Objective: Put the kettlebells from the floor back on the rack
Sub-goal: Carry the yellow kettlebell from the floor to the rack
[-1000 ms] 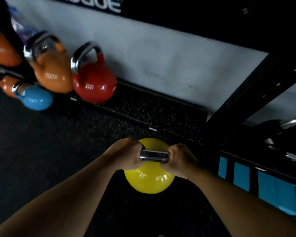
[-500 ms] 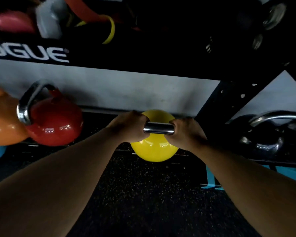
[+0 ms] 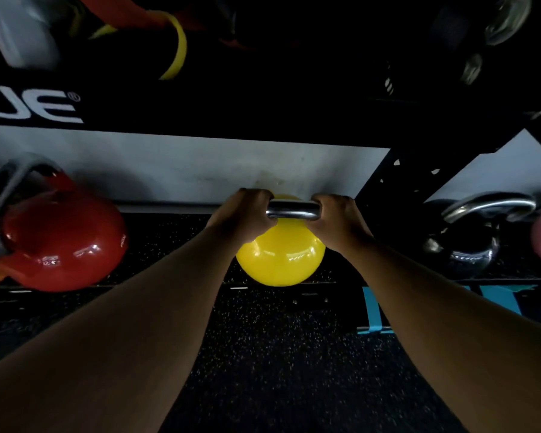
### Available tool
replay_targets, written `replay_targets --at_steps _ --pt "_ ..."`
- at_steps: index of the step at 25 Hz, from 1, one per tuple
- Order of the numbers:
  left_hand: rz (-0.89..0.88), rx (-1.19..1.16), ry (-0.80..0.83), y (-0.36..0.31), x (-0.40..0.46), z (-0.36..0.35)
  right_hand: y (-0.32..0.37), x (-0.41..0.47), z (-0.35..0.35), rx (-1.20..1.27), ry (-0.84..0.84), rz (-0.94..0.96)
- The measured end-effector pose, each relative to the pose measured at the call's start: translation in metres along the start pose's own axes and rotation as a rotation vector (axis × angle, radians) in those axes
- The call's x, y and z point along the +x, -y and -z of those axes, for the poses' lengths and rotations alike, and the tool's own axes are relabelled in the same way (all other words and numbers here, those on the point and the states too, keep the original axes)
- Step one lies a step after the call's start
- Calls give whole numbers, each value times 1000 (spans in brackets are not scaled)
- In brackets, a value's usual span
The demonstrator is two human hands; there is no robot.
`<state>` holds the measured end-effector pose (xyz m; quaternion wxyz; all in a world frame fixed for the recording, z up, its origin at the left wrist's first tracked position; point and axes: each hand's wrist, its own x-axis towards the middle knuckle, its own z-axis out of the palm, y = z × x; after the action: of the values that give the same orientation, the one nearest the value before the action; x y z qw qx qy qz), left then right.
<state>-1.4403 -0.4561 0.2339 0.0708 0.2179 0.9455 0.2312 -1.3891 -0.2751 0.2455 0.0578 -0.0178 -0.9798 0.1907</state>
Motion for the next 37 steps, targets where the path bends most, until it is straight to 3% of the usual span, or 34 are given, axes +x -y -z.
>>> replay_targets --at_steps 5,11,15,19,21,25,31,37 --pt "44 -59 -51 -4 34 -6 -15 27 -10 16 -6 -130" --pt "69 -46 -115 -2 44 -13 -22 37 -14 58 -16 -69" --pt "110 -96 -73 -5 41 -9 -26 38 -6 36 72 -54" --pt "171 -216 -72 14 8 5 -3 39 16 -146 192 250" --pt "237 -163 -109 39 -26 11 27 39 15 -121 145 401" --pt "436 -7 -6 90 -126 23 104 28 -20 -120 170 680" --pt "809 -125 26 136 -327 24 244 -69 -88 -93 552 876" --pt "1159 -236 0 148 -610 -31 392 -275 -164 -148 870 1265"
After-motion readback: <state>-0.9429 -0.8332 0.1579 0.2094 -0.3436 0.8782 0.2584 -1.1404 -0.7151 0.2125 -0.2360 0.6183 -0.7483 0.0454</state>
